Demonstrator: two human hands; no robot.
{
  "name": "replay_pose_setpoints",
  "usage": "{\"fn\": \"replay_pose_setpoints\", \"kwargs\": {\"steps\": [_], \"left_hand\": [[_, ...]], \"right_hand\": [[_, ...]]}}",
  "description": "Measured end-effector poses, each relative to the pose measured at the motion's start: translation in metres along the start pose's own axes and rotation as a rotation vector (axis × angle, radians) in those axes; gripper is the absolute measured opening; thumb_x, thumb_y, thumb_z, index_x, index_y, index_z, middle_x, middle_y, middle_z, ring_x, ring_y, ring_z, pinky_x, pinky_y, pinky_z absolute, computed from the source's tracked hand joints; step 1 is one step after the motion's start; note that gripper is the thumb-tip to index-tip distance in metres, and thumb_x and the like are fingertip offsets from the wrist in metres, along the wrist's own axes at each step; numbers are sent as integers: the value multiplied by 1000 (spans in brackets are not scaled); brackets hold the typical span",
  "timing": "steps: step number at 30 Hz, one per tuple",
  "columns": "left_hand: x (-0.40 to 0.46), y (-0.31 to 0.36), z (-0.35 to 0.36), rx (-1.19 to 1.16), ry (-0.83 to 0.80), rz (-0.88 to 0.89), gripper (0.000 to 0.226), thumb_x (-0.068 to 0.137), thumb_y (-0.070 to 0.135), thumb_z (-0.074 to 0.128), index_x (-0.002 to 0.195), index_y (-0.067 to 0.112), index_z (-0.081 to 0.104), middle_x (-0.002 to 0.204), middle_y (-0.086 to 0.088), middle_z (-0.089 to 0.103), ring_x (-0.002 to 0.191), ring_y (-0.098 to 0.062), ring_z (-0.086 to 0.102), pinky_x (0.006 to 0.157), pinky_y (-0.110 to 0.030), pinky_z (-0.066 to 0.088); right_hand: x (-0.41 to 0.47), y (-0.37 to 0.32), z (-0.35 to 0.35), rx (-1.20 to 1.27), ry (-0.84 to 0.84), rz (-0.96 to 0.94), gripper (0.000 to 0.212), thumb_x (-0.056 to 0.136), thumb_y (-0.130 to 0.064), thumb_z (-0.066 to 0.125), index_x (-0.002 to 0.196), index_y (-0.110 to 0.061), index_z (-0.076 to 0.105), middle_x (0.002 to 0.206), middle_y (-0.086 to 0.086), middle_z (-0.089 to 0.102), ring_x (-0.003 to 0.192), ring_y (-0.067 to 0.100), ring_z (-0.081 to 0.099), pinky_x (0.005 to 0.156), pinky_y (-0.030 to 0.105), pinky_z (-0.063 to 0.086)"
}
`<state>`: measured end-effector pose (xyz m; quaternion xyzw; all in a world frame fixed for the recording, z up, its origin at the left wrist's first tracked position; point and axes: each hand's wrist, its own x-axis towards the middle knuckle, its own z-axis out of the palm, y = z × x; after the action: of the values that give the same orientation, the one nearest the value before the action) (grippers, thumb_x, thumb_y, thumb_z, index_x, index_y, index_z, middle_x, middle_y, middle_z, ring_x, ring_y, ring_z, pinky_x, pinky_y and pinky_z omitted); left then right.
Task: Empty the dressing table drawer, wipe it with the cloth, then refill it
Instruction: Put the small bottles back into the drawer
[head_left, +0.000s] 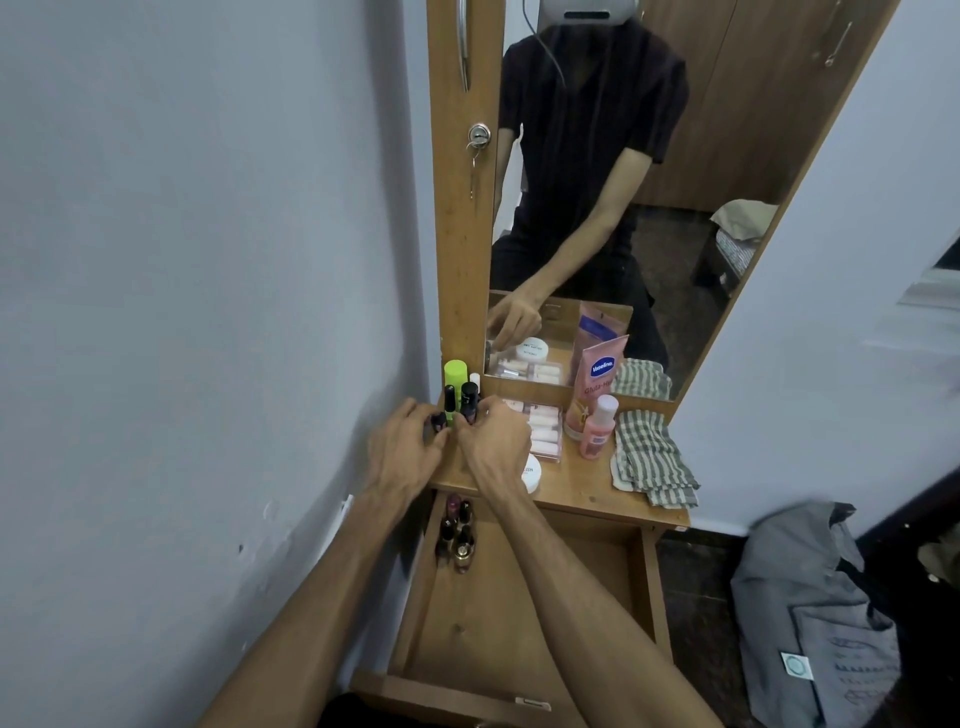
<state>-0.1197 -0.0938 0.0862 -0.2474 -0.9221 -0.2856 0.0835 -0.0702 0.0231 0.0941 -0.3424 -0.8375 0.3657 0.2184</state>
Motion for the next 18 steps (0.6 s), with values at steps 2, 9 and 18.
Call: {"fn": "replay_pose_setpoints", "kwargs": {"steps": [2, 9, 18], "left_hand": [[-3, -1, 0, -11, 2, -4, 32, 94, 36, 68, 120, 18, 67, 114, 0, 63, 100, -17, 62, 85, -28, 50], [-7, 2, -1, -16, 24, -40, 21, 92, 31, 71, 110, 20, 67, 103, 4, 65, 80, -9, 52, 71, -25, 44], [-25, -2, 3, -132, 64, -45, 27, 88, 39, 73, 111, 25, 67, 97, 4, 70, 75, -13, 62, 69, -33, 58]], "right_hand": [[0, 2, 3, -8, -9, 9, 19, 87, -38, 75, 95, -22, 69, 86, -1, 75, 82, 22, 67, 67, 27, 42], [-12, 8, -7, 61, -7, 7, 22, 81, -45, 71, 83, -24, 69, 69, -8, 71, 71, 15, 67, 60, 28, 45], [-48, 11, -41, 143, 80, -93, 39, 71, -73, 55, 78, -36, 66, 60, -23, 59, 59, -9, 55, 52, 13, 31]]}}
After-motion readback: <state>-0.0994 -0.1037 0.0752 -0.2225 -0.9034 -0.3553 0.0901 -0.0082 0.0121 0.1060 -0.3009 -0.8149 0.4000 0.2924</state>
